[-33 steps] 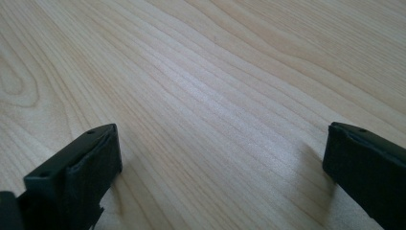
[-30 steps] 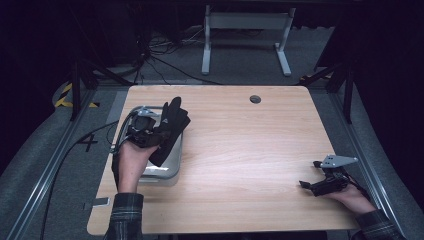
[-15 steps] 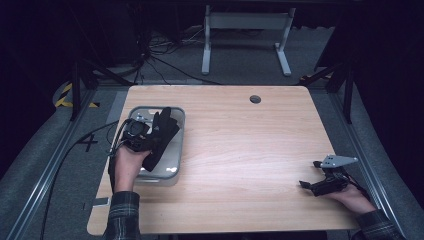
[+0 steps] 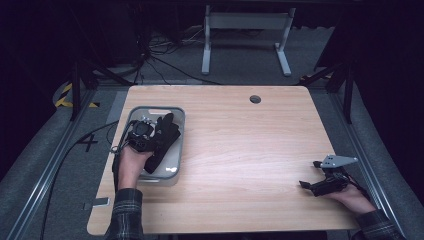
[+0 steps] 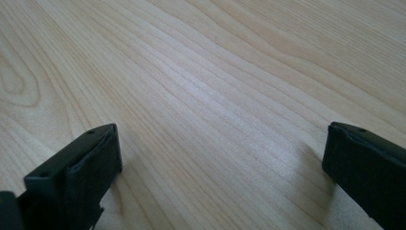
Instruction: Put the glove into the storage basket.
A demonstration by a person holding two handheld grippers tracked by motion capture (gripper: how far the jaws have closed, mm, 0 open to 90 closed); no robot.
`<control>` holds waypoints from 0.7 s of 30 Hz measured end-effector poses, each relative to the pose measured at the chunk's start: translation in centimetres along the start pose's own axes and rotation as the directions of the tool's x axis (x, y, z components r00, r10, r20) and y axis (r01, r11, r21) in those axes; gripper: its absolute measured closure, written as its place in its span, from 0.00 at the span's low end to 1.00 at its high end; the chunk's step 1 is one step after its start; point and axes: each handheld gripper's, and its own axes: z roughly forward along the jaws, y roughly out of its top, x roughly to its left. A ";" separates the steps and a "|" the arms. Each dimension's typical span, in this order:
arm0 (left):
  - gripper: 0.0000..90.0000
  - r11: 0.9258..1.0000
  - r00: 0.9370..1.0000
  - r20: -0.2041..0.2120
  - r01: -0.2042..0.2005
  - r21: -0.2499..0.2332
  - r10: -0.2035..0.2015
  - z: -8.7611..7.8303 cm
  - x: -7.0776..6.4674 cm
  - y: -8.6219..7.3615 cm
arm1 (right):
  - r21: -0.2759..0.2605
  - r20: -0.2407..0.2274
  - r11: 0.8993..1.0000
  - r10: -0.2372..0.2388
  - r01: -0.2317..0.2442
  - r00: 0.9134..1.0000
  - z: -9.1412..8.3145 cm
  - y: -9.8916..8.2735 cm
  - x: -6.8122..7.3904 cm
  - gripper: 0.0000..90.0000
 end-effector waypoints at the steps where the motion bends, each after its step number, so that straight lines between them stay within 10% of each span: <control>1: 0.70 1.000 1.000 0.000 0.000 0.000 0.000 0.0 0.0 0.0 | 0.000 0.000 1.000 0.000 0.000 1.000 0.0 0.0 0.0 0.00; 12: 0.34 0.998 0.997 -0.061 0.054 -0.028 -0.056 -0.3 0.7 -0.2 | 0.000 -0.001 1.000 -0.003 0.003 1.000 0.0 0.0 0.0 0.00; 21: 0.28 0.994 0.998 -0.043 0.041 -0.102 -0.046 -2.0 -0.1 0.2 | 0.000 -0.002 1.000 -0.005 0.005 1.000 0.0 0.0 0.0 0.00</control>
